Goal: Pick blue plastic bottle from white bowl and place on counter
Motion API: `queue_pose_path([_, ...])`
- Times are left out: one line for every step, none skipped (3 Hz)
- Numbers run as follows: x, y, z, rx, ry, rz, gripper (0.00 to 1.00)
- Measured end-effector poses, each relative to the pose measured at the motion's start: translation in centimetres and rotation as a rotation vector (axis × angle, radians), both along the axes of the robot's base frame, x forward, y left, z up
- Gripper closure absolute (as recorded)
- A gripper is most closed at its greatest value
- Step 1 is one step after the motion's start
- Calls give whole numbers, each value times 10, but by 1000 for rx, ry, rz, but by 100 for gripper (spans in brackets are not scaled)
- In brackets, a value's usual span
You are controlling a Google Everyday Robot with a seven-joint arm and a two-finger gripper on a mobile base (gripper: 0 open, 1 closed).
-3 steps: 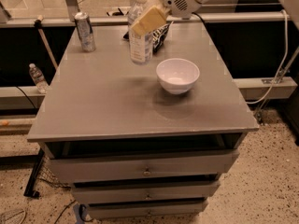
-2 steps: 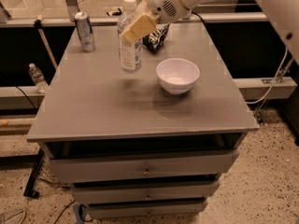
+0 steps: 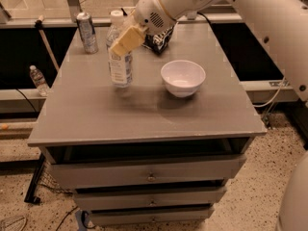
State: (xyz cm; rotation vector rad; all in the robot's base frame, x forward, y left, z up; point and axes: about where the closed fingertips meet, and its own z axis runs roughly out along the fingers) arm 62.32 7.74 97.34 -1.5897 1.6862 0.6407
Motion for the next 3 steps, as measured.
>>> queue_pose_path([1,11,-10,-6,19,29,100])
queue_pose_path([1,21,-17,-7,28,58,100])
queue_pose_path([0,26,-20,-7,33,70,100])
